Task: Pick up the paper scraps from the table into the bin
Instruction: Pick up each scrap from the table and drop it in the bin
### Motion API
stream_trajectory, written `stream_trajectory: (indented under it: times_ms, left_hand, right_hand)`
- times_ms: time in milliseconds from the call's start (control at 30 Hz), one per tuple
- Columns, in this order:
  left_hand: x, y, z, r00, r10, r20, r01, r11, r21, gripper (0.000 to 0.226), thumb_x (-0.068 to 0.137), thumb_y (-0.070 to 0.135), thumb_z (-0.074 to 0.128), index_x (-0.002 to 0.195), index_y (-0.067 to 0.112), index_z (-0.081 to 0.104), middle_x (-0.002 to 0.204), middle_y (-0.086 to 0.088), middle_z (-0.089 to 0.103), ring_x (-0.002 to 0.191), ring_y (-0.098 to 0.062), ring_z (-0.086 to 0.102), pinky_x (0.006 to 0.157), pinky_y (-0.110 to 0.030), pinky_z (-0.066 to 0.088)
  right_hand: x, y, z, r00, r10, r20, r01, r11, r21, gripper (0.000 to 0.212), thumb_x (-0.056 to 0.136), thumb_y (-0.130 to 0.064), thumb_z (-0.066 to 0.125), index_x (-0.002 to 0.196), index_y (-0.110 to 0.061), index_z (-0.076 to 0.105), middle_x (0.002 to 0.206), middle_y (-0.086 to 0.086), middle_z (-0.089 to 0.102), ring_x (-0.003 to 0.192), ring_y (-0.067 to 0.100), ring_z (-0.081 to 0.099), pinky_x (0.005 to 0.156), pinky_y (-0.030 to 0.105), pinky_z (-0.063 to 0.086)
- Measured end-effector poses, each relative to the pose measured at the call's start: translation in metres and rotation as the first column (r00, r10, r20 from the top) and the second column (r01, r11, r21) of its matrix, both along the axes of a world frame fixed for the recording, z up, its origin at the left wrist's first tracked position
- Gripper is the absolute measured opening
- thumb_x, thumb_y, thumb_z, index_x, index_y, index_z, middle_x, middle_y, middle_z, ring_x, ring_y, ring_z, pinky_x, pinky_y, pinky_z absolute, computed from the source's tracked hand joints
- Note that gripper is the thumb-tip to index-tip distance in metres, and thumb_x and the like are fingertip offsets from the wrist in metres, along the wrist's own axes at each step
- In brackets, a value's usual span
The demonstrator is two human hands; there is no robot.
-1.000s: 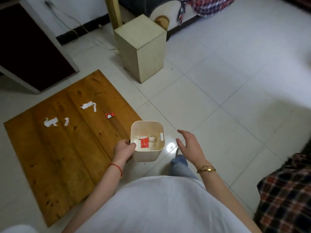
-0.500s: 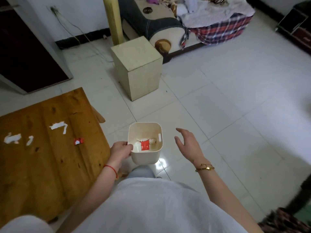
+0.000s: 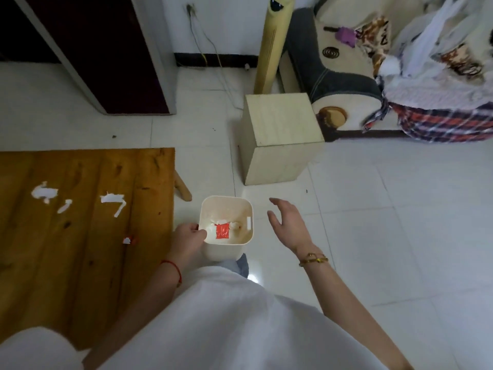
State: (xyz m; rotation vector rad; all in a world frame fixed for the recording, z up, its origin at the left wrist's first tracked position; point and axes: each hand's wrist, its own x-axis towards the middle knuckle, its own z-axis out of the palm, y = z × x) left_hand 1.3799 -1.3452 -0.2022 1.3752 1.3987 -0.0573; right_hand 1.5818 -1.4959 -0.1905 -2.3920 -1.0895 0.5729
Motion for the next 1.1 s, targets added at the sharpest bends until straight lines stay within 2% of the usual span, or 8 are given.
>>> stream_trajectory:
  times_ms: [100, 200, 300, 400, 533, 767, 867, 1100]
  left_hand:
    - [0.021, 0.031, 0.002, 0.998, 0.069, 0.007, -0.069, 0.997, 0.026, 0.015, 0.077, 0.010, 0.054, 0.085, 0.016, 0.065, 0.090, -0.008, 0.069, 0.085, -0.027, 0.064, 0.074, -0.035, 0.050]
    - [0.035, 0.055, 0.003, 0.986, 0.165, -0.025, -0.164, 0.986, 0.037, 0.030, 0.081, 0.011, 0.054, 0.108, 0.012, 0.066, 0.105, -0.011, 0.068, 0.087, -0.022, 0.059, 0.060, -0.024, 0.044]
    - [0.041, 0.070, 0.004, 0.956, 0.284, -0.078, -0.282, 0.959, 0.038, 0.033, 0.083, 0.012, 0.057, 0.116, 0.009, 0.063, 0.114, -0.010, 0.066, 0.097, -0.024, 0.060, 0.054, -0.015, 0.038]
    - [0.043, 0.077, 0.002, 0.907, 0.412, -0.092, -0.410, 0.911, 0.043, 0.031, 0.082, 0.012, 0.058, 0.112, 0.007, 0.065, 0.112, -0.014, 0.067, 0.098, -0.026, 0.060, 0.069, -0.023, 0.045]
    - [0.045, 0.073, -0.014, 0.807, 0.583, -0.094, -0.585, 0.811, 0.003, 0.032, 0.083, 0.015, 0.057, 0.112, 0.005, 0.064, 0.112, -0.016, 0.067, 0.103, -0.029, 0.060, 0.086, -0.034, 0.048]
    - [0.071, 0.062, -0.039, 0.565, 0.806, -0.174, -0.821, 0.570, -0.026, 0.037, 0.080, 0.018, 0.055, 0.114, 0.008, 0.064, 0.109, -0.015, 0.069, 0.101, -0.035, 0.062, 0.090, -0.042, 0.050]
    - [0.085, 0.058, -0.053, 0.447, 0.870, -0.209, -0.893, 0.449, -0.036, 0.037, 0.079, 0.020, 0.057, 0.113, 0.010, 0.065, 0.108, -0.012, 0.070, 0.101, -0.030, 0.063, 0.092, -0.037, 0.049]
    - [0.108, 0.051, -0.101, 0.230, 0.938, -0.259, -0.973, 0.218, -0.077, 0.035, 0.079, 0.018, 0.057, 0.112, 0.011, 0.065, 0.109, -0.009, 0.070, 0.100, -0.024, 0.061, 0.091, -0.031, 0.045]
  right_hand:
    - [0.034, 0.065, 0.003, 0.993, 0.119, -0.010, -0.118, 0.993, 0.004, 0.041, 0.097, -0.027, 0.047, 0.135, -0.012, 0.047, 0.136, 0.008, 0.054, 0.126, 0.024, 0.046, 0.105, 0.030, 0.034]
    - [0.055, 0.124, 0.004, 0.969, 0.247, -0.019, -0.246, 0.969, 0.030, 0.040, 0.097, -0.024, 0.048, 0.135, -0.010, 0.048, 0.134, 0.011, 0.055, 0.126, 0.026, 0.046, 0.104, 0.030, 0.034]
    - [0.065, 0.179, 0.003, 0.922, 0.387, -0.021, -0.387, 0.922, 0.024, 0.042, 0.098, -0.026, 0.046, 0.137, -0.012, 0.046, 0.137, 0.009, 0.053, 0.127, 0.024, 0.045, 0.106, 0.032, 0.034]
    - [0.070, 0.229, -0.005, 0.843, 0.538, -0.004, -0.538, 0.843, 0.007, 0.042, 0.098, -0.030, 0.044, 0.138, -0.016, 0.045, 0.140, 0.006, 0.050, 0.131, 0.021, 0.041, 0.108, 0.031, 0.031]
    - [0.070, 0.284, -0.019, 0.691, 0.723, 0.012, -0.722, 0.691, -0.024, 0.043, 0.098, -0.032, 0.043, 0.139, -0.017, 0.043, 0.141, 0.004, 0.048, 0.130, 0.021, 0.040, 0.107, 0.028, 0.029]
    - [0.064, 0.356, -0.038, 0.356, 0.934, -0.015, -0.934, 0.356, -0.016, 0.036, 0.097, -0.024, 0.049, 0.131, -0.012, 0.048, 0.130, 0.009, 0.055, 0.121, 0.024, 0.048, 0.098, 0.024, 0.033]
    - [0.056, 0.381, -0.049, 0.230, 0.972, -0.035, -0.972, 0.228, -0.048, 0.041, 0.097, -0.024, 0.050, 0.136, -0.011, 0.044, 0.135, 0.011, 0.050, 0.123, 0.024, 0.045, 0.097, 0.024, 0.035]
    - [0.010, 0.434, -0.093, 0.001, 0.997, -0.081, -0.995, -0.007, -0.095, 0.047, 0.098, -0.026, 0.045, 0.142, -0.011, 0.038, 0.149, 0.010, 0.036, 0.137, 0.024, 0.032, 0.111, 0.041, 0.034]
